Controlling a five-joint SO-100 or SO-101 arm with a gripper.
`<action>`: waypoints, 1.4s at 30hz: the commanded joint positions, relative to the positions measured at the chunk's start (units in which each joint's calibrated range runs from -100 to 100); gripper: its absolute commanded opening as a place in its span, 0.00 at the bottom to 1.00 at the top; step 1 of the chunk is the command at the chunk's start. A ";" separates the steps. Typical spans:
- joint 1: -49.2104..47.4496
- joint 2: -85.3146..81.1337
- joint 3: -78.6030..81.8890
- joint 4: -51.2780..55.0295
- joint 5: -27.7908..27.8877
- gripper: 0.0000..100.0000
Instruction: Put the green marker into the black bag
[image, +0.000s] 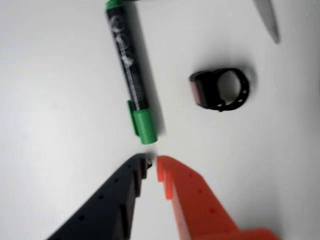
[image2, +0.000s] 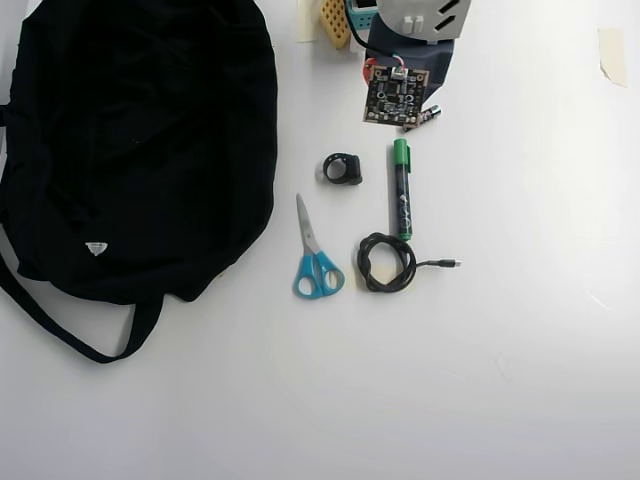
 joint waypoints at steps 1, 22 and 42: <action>-2.01 -1.94 -0.43 0.33 0.65 0.02; -2.16 -0.86 12.24 -12.94 5.11 0.03; -13.97 -0.78 24.01 -25.08 -4.59 0.16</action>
